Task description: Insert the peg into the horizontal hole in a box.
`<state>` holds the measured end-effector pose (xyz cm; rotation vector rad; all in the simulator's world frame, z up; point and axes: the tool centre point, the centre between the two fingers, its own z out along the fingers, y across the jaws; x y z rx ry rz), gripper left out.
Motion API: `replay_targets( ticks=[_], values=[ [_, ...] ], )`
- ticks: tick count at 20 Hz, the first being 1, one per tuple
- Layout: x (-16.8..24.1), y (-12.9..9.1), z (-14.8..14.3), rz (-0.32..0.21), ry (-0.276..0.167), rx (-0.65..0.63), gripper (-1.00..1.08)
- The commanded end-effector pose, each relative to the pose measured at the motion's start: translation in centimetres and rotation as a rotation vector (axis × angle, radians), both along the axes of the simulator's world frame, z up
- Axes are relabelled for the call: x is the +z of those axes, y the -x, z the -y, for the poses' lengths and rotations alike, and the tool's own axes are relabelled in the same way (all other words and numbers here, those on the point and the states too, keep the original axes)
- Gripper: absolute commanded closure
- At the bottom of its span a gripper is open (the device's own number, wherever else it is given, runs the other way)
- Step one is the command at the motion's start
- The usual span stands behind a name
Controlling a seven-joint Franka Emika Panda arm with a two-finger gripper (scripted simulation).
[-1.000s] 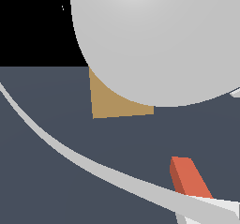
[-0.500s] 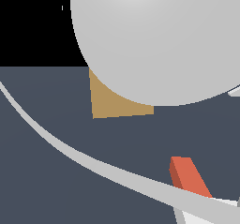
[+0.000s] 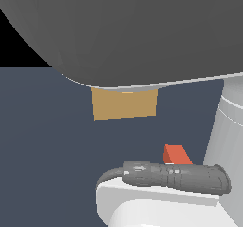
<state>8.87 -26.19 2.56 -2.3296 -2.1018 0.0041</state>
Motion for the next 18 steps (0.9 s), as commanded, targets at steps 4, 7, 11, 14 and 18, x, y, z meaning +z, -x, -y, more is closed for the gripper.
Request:
replay_targets(
  ticks=[4,7,11,14,18],
  values=[
    [1.6,0.0,-3.6,0.004,0.001,0.044,1.08],
    [2.8,0.3,-6.4,0.004,0.001,0.079,1.08],
    [4.5,0.8,-10.6,0.004,0.001,0.131,1.08],
    [5.7,1.3,-13.7,0.004,0.001,0.169,1.08],
    [7.2,2.0,-17.2,0.005,0.001,0.213,1.08]
  ],
)
